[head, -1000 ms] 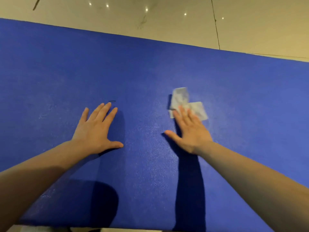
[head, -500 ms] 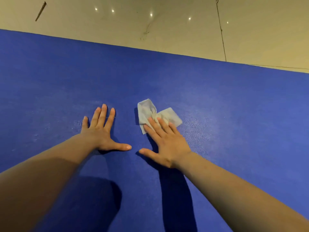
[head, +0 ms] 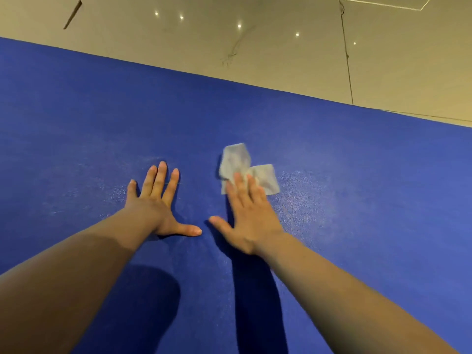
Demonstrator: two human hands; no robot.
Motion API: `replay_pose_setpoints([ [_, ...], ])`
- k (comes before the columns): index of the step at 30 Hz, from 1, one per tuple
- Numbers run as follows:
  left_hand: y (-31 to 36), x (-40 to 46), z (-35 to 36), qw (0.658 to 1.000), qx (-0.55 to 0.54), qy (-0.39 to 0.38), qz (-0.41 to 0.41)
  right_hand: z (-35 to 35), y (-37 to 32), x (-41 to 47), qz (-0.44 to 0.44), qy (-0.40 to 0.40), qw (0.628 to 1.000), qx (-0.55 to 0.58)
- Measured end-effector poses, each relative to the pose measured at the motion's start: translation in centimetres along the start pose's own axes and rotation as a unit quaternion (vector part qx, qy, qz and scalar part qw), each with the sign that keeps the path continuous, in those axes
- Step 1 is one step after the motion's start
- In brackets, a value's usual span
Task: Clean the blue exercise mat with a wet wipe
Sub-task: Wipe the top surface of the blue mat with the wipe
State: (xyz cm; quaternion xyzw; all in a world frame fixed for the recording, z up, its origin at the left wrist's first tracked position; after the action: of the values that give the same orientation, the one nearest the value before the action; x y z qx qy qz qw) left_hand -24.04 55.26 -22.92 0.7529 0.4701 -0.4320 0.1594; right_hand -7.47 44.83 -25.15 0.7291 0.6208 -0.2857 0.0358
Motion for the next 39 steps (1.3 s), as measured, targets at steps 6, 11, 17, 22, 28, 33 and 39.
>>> replay_pose_setpoints([
  [6,-0.2,0.2,0.1,1.000,-0.015,0.006,0.009,-2.5,4.9,2.8,0.007,0.031,0.997,-0.064],
  [11,-0.3,0.0,0.2,1.000,-0.011,0.014,0.016,-4.8,12.2,0.9,0.221,0.036,0.973,0.051],
  [17,-0.3,0.1,0.1,1.000,-0.010,0.015,0.022,-3.7,4.5,4.1,0.142,0.061,0.984,0.088],
  [22,-0.5,0.5,0.5,0.999,-0.006,0.025,0.022,-2.2,-1.5,6.5,-0.006,0.046,0.998,0.034],
  [28,-0.6,0.4,0.5,1.000,-0.010,0.011,0.025,-4.6,4.6,7.1,0.022,0.045,0.999,0.003],
  [33,-0.5,0.4,0.5,1.000,-0.001,0.010,0.025,-6.8,12.7,6.4,0.206,0.058,0.976,0.037],
  [39,-0.3,0.4,0.3,1.000,0.008,-0.006,0.027,-7.2,6.1,8.8,0.207,0.065,0.971,0.098],
])
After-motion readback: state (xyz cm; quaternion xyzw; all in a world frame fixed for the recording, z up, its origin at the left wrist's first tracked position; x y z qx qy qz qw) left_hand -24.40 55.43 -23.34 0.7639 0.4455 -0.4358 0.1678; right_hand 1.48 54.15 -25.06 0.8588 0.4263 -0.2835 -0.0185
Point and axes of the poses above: each hand's wrist, its own x-axis towards the middle knuckle, its own z-axis out of the palm, y = z × x, the point moved 2 cm from there along x, towards the middle knuckle, and after that the axes turned 3 degrees about x, right-handed, at the moved point
